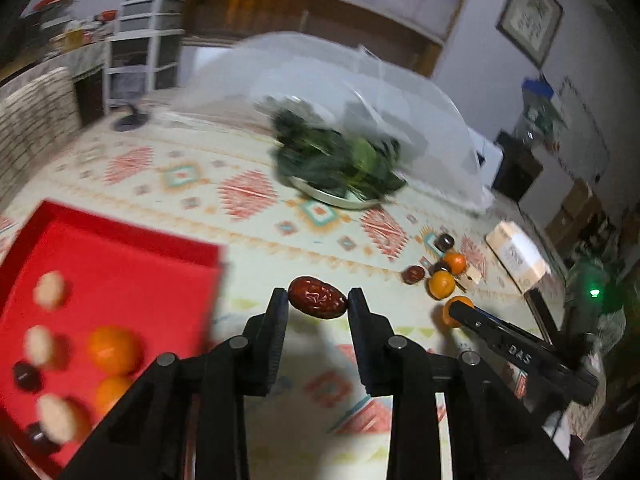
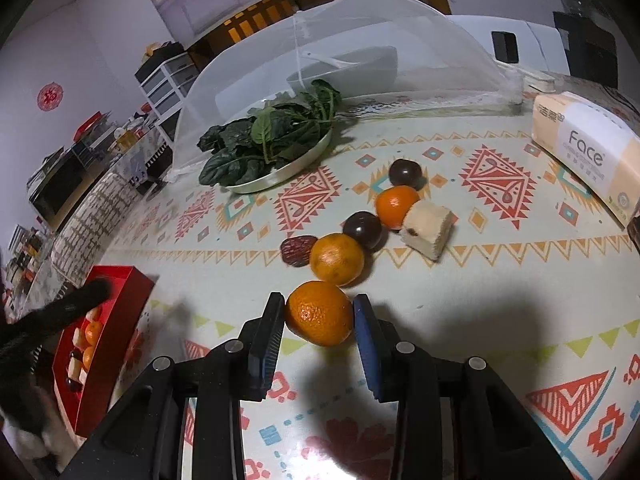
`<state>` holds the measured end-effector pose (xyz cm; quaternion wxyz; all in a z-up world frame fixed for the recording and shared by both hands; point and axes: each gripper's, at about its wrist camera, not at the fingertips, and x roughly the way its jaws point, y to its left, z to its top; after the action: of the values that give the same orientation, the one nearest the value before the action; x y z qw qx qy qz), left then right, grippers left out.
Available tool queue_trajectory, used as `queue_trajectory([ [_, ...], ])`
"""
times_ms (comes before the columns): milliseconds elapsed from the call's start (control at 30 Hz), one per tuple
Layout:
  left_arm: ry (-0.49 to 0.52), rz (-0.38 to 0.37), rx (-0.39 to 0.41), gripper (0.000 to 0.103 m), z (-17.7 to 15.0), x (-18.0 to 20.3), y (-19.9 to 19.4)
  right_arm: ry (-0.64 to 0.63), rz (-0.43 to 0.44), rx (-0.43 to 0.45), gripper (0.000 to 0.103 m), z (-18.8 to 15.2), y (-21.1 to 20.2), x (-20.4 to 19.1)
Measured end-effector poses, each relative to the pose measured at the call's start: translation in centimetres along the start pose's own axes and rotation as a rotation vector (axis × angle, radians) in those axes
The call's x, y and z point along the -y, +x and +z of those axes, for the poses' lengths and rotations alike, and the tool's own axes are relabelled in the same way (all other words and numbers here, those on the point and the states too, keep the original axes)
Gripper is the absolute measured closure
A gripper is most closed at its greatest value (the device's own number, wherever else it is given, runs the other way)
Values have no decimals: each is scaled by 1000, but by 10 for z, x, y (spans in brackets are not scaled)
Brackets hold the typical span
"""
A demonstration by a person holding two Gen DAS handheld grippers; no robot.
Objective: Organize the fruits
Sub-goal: 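Grasp a red date with the left tool while the right tool grasps an orange, then release the red date into the red tray with the left tool while the right tool drops the orange there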
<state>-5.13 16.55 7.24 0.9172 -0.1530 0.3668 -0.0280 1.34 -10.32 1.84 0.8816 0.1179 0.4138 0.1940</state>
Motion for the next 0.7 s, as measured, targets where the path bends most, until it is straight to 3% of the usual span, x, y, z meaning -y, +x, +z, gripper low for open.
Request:
queue_trajectory([
  [167, -71, 51, 55, 73, -5, -54, -48, -52, -11, 15, 65, -5, -3, -21],
  [333, -128, 113, 83, 73, -9, -110, -76, -30, 74, -10, 65, -13, -11, -48],
  [700, -215, 157, 76, 73, -16, -185, -83, -211, 252, -103, 65, -17, 0, -188],
])
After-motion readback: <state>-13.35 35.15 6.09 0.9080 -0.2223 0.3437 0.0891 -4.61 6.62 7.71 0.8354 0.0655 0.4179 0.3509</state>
